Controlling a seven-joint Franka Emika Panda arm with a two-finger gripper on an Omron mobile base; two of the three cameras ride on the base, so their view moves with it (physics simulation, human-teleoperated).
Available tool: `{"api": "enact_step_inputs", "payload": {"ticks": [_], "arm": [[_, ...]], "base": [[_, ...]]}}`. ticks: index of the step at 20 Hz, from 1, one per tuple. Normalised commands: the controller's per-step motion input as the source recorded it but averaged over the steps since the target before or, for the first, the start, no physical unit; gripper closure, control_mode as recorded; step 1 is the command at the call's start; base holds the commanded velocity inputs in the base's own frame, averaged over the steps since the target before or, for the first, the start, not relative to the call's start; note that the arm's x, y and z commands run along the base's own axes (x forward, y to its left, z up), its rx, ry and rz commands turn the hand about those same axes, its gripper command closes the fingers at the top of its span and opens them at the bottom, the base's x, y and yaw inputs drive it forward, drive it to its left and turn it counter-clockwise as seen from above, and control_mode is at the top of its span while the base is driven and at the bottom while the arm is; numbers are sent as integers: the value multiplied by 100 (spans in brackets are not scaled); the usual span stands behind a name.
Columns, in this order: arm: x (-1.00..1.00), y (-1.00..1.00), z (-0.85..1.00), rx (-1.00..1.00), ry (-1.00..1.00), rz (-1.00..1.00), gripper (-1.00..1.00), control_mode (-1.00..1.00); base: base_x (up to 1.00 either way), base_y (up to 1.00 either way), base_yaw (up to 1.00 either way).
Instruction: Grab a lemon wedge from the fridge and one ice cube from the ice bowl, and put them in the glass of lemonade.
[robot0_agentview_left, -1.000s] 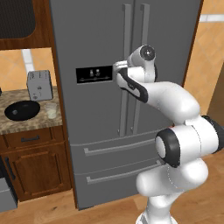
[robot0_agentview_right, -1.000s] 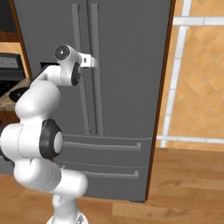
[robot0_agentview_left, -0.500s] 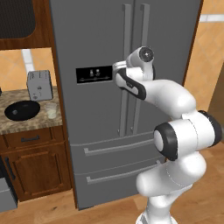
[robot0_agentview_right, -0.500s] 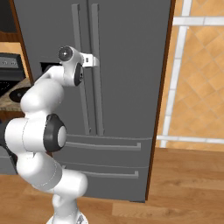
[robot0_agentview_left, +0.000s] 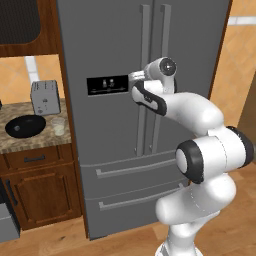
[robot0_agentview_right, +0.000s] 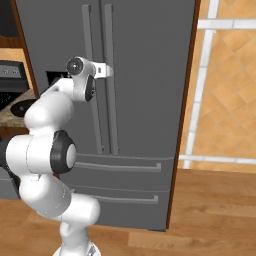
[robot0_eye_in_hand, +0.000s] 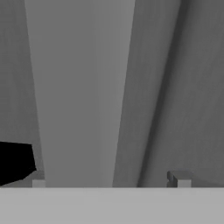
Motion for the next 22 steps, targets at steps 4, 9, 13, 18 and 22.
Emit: {"api": "enact_step_inputs", "payload": {"ticks": [4, 9, 13, 18, 22], "arm": [[66, 17, -30, 0, 0, 0, 100, -100], [2, 0, -1, 0, 1, 0, 100, -100], [-82, 4, 0, 0, 8, 0, 100, -100], [-100, 11, 0, 0, 13, 0, 100, -100], [-100, 35, 0, 0, 11, 0, 100, -100]], "base": [[0, 0, 0], [0, 0, 0], [0, 0, 0], [0, 0, 0], [0, 0, 0]]}}
